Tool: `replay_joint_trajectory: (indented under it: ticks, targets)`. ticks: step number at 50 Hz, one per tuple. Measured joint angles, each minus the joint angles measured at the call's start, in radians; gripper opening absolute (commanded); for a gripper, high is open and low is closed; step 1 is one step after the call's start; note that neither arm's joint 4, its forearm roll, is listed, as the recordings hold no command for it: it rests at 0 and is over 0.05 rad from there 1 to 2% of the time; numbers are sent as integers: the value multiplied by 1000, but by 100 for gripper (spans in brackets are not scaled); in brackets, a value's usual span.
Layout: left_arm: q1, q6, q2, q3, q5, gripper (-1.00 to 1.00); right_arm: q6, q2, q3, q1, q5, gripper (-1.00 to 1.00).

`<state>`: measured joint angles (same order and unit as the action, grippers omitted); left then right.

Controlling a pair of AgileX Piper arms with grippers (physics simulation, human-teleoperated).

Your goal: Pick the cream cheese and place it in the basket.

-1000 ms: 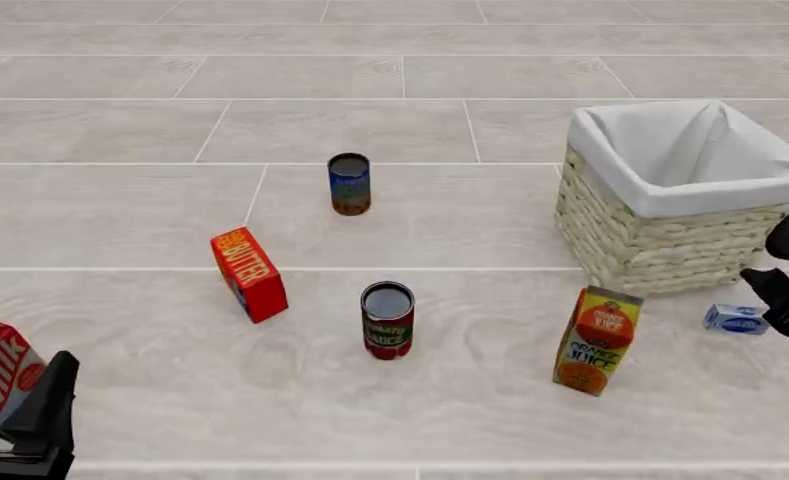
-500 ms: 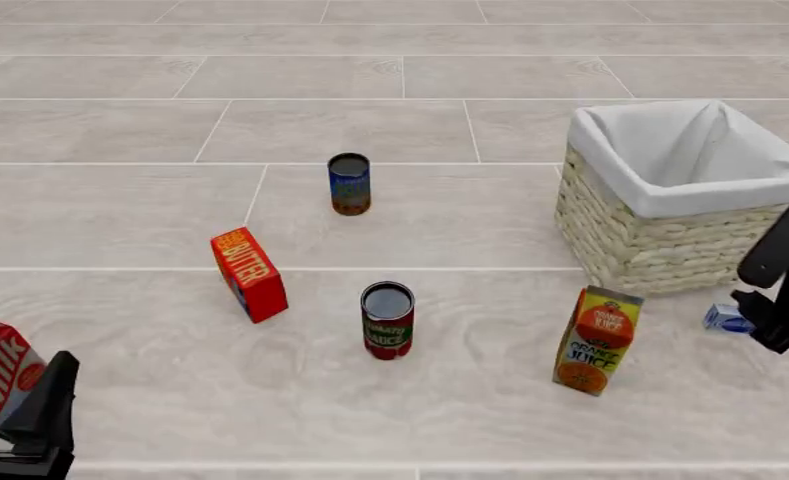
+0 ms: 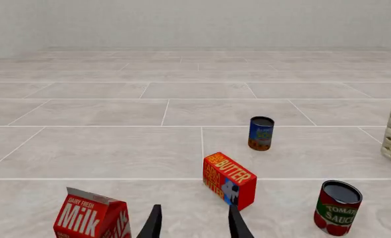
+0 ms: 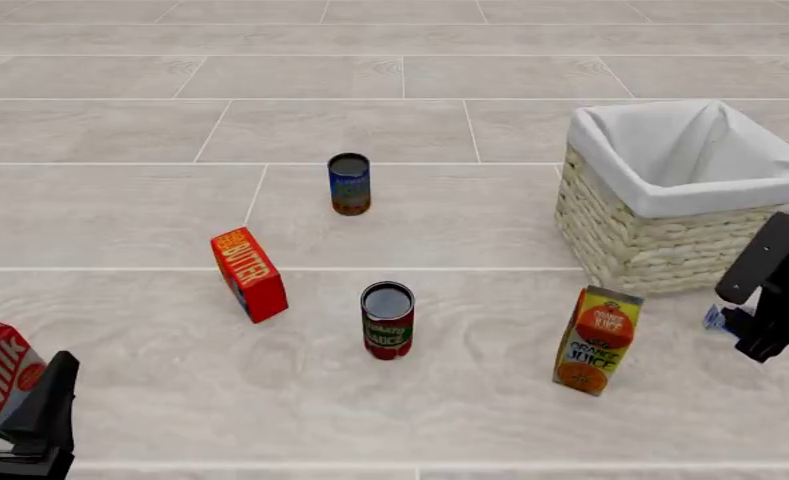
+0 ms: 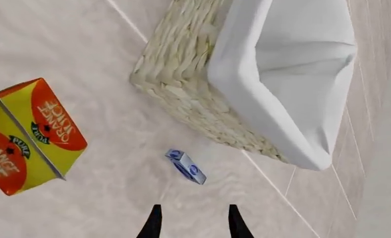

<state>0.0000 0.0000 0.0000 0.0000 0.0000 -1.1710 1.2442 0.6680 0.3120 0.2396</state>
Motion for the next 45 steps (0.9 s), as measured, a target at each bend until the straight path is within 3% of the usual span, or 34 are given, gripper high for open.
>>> replay_joint_trajectory:
  ticks: [13, 45]
  targets:
    - [0, 0, 0, 0, 0, 100, -34, 113, 13, 22, -72, 100]
    - [0, 0, 0, 0, 0, 100, -112, 221, 45, 83, -115, 100]
